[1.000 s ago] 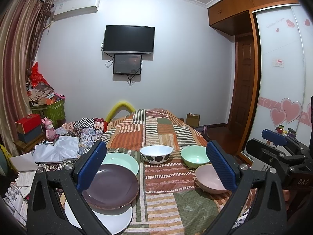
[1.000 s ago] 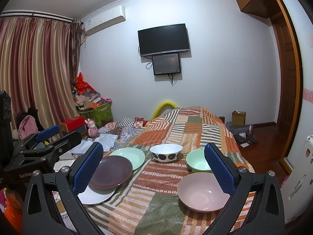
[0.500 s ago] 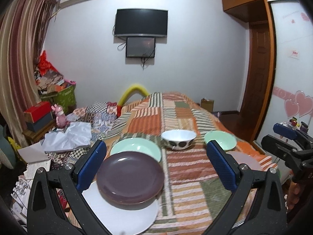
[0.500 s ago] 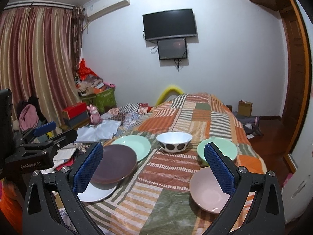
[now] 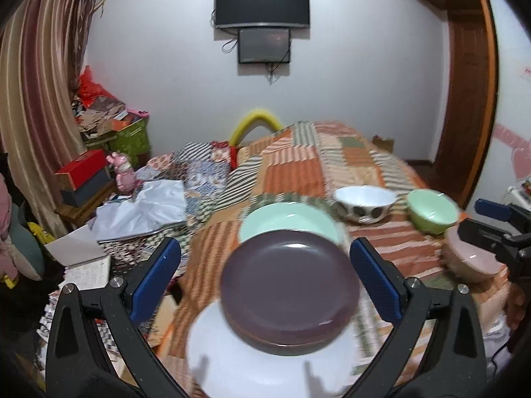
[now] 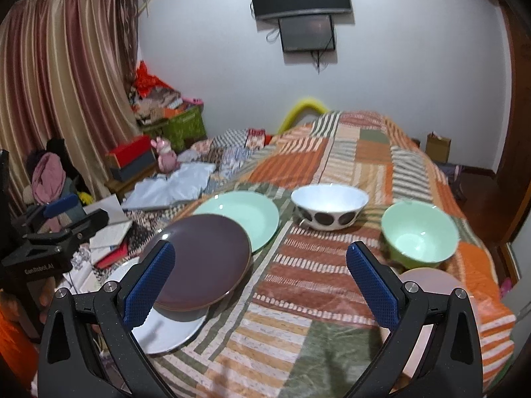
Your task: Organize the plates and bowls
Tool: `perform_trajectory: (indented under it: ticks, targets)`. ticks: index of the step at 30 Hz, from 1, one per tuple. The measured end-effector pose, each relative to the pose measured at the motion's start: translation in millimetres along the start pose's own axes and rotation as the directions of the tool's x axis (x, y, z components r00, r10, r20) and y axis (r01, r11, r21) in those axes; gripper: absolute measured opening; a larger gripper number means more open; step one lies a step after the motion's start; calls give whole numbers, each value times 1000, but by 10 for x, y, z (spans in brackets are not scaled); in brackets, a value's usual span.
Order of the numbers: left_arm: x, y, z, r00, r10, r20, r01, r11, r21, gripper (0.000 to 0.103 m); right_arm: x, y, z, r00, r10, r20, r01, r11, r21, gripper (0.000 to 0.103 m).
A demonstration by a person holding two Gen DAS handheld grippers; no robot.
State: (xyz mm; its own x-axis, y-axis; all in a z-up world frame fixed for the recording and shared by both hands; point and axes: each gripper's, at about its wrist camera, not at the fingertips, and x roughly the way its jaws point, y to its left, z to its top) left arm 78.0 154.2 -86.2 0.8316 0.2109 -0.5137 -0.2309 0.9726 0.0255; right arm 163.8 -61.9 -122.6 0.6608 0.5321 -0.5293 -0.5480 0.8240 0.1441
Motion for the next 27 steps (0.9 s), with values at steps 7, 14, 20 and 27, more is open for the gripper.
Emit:
perform_trajectory:
  ticks: [7, 14, 20, 27]
  targets:
    - [532, 380, -139, 989, -27, -146, 19, 998, -59, 103, 509, 52, -62, 994, 22, -110, -21, 1000, 11, 103]
    - [1011, 568, -302, 954, -67, -293, 41, 995, -94, 82, 892, 65, -178, 981, 27, -192, -24, 1000, 20, 97]
    - [1259, 632, -422, 919, -118, -375, 79, 990, -116, 71, 1134, 113, -263, 965, 53, -257, -49, 999, 23, 79]
    - [1418, 678, -457, 894, -165, -415, 114, 983, -146, 51, 1317, 151, -326, 948, 87, -305, -82, 996, 32, 55]
